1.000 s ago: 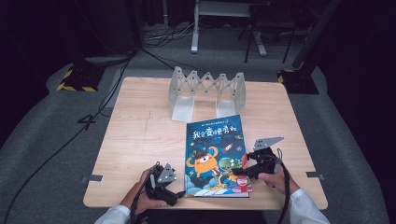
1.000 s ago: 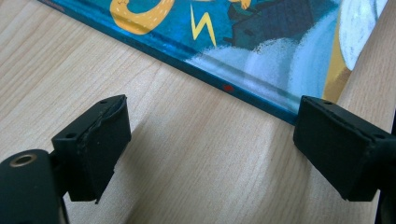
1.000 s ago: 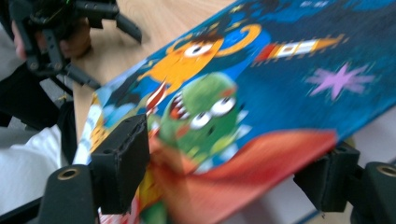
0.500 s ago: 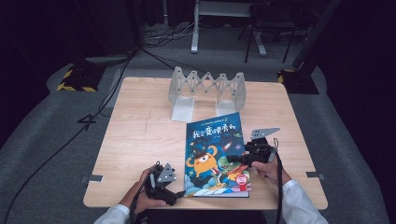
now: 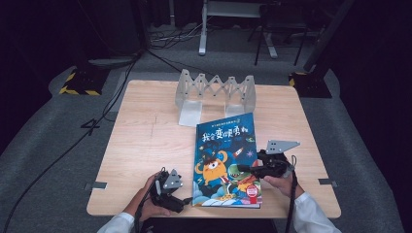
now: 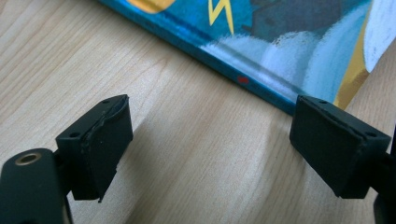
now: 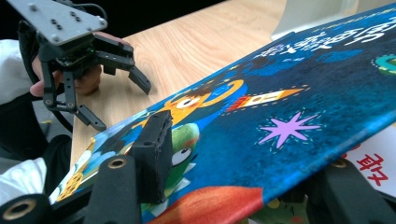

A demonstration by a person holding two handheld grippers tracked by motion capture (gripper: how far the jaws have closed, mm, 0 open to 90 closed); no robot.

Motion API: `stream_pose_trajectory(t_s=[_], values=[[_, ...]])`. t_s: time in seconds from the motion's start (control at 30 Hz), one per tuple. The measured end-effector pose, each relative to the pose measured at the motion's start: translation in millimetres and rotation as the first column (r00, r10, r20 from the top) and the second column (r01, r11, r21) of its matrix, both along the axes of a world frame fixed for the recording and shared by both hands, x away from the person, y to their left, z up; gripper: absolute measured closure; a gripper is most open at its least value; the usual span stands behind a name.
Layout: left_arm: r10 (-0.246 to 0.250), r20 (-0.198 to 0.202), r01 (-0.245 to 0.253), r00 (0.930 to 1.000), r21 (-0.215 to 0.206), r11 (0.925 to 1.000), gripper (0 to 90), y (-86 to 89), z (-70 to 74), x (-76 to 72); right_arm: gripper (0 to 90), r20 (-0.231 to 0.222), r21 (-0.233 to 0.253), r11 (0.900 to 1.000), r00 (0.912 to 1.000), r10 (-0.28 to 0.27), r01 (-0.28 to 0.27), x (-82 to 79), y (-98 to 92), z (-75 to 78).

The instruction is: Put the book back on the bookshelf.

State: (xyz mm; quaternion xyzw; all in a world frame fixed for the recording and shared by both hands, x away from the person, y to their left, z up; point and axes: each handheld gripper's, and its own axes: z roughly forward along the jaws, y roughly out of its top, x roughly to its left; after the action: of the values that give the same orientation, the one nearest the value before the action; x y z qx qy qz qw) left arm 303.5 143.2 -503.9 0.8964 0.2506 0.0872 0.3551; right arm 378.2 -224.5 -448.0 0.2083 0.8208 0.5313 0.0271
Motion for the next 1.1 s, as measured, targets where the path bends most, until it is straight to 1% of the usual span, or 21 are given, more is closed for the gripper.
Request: stream_pose_trajectory(t_s=[0.03,0.07,0.1,0.17,0.23,0.27,0.3,0.33,0.47,0.57,0.63,0.67,0.73,0.77,0.83,0.9,0.97,1.0,1.03,1.07,1.1], values=[[0.002,-0.003,-0.002,1.0,0.003,1.0,13.7,-0.5,0.4,0.2,47.7,0.0,0.0,1.0,1.0,0.0,0.0,0.0,0.0,0.0],[0.004,-0.007,-0.004,1.0,0.005,1.0,13.7,-1.4,0.8,0.6,47.8,0.014,0.0,1.0,0.9999,-0.003,0.003,-2.7,-0.1,1.6],[0.002,-0.009,-0.002,1.0,0.01,1.0,14.3,-2.5,1.6,1.3,47.8,0.036,-0.004,1.0,0.9993,-0.006,0.006,-6.1,-0.4,3.8],[-0.021,-0.026,0.021,0.9994,-0.001,0.9998,15.9,-5.4,3.2,2.4,47.8,0.085,-0.009,1.0,0.9964,-0.011,0.011,-14.0,-0.7,8.6],[-0.047,-0.022,0.047,0.9986,-0.005,0.9989,16.3,-8.5,5.2,1.9,47.9,0.115,-0.011,1.0,0.9933,-0.012,0.014,-18.4,-1.2,11.0],[-0.055,-0.023,0.055,0.9982,-0.009,0.9984,16.4,-10.2,6.5,1.9,47.9,0.141,-0.012,1.0,0.9899,-0.015,0.017,-21.9,-1.7,13.0],[-0.061,-0.025,0.061,0.9978,-0.017,0.998,16.4,-11.4,7.5,2.3,47.9,0.141,-0.012,1.0,0.9899,-0.015,0.017,-21.9,-1.7,13.0],[-0.069,-0.039,0.067,0.9969,-0.037,0.997,16.4,-13.1,9.1,3.7,47.9,0.15,-0.011,1.0,0.9886,-0.016,0.017,-22.8,-1.9,13.5],[-0.091,-0.058,0.086,0.9942,-0.088,0.9925,16.0,-22.3,13.7,12.1,48.0,0.197,-0.01,1.0,0.9802,-0.013,0.015,-26.9,-2.3,16.0],[-0.085,-0.05,0.08,0.9952,-0.083,0.9933,16.0,-27.8,14.9,18.4,48.0,0.225,-0.014,1.0,0.9742,-0.01,0.013,-30.3,-1.8,17.8],[-0.088,-0.058,0.082,0.9944,-0.094,0.9922,15.9,-30.5,14.2,22.4,48.1,0.24,-0.012,1.0,0.9708,-0.006,0.009,-32.2,-1.5,18.5],[-0.096,-0.07,0.088,0.9929,-0.104,0.9907,14.3,-31.4,13.8,24.5,48.1,0.247,-0.012,1.0,0.9689,-0.002,0.006,-32.9,-1.4,18.8],[-0.103,-0.077,0.092,0.9917,-0.124,0.9879,12.8,-32.4,13.3,27.5,48.1,0.255,-0.014,1.0,0.9668,-0.002,0.006,-34.5,-1.2,19.6],[-0.106,-0.085,0.093,0.9907,-0.141,0.9856,12.2,-32.6,12.9,29.2,48.1,0.26,-0.014,1.0,0.9655,-0.002,0.006,-35.4,-1.0,19.9],[-0.116,-0.105,0.096,0.9877,-0.178,0.9794,11.8,-32.5,11.5,33.8,48.1,0.275,-0.015,1.0,0.9613,0.003,0.001,-37.3,-1.0,20.5],[-0.126,-0.129,0.098,0.9836,-0.205,0.9738,8.5,-33.8,9.2,39.0,48.1,0.294,-0.013,1.0,0.9558,0.006,-0.003,-39.3,-0.9,21.1],[-0.138,-0.137,0.105,0.981,-0.226,0.9686,6.3,-35.5,9.0,42.8,48.1,0.305,-0.014,1.0,0.9523,0.011,-0.007,-40.6,-0.3,22.1],[-0.143,-0.134,0.109,0.9806,-0.235,0.9659,6.3,-36.5,9.8,44.2,48.1,0.308,-0.017,1.0,0.9512,0.014,-0.009,-40.9,-0.3,22.3],[-0.144,-0.131,0.11,0.981,-0.237,0.9652,7.1,-37.8,10.9,45.1,48.1,0.309,-0.014,1.0,0.9508,0.013,-0.009,-40.9,-0.4,22.0],[-0.138,-0.134,0.104,0.9812,-0.237,0.9659,5.8,-39.0,11.6,46.4,48.1,0.31,-0.012,1.0,0.9505,0.014,-0.011,-40.6,-0.8,21.5],[-0.134,-0.137,0.097,0.9816,-0.249,0.9638,5.4,-39.0,11.9,48.1,48.1,0.31,-0.011,1.0,0.9505,0.015,-0.012,-40.2,-1.1,20.9]])
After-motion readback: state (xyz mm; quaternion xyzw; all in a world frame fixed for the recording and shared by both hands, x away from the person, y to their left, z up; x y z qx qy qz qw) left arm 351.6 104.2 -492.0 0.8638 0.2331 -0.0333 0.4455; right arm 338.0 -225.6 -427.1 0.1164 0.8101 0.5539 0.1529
